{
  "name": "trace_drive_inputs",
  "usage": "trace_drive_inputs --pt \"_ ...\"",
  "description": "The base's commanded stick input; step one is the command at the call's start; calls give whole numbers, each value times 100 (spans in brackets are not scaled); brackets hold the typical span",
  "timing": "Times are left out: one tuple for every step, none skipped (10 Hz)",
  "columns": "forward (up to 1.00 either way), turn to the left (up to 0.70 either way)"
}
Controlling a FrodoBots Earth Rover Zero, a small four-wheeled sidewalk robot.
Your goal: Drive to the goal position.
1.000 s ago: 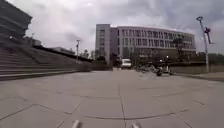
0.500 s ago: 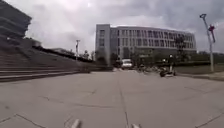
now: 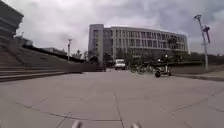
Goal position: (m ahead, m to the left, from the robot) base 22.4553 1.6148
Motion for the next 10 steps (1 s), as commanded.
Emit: trace_drive_inputs --pt "85 0" --pt "85 0" --pt "85 0" --pt "85 0" --pt "85 0" --pt "85 0" --pt "85 0" --pt "85 0" --pt "85 0" --pt "85 0"
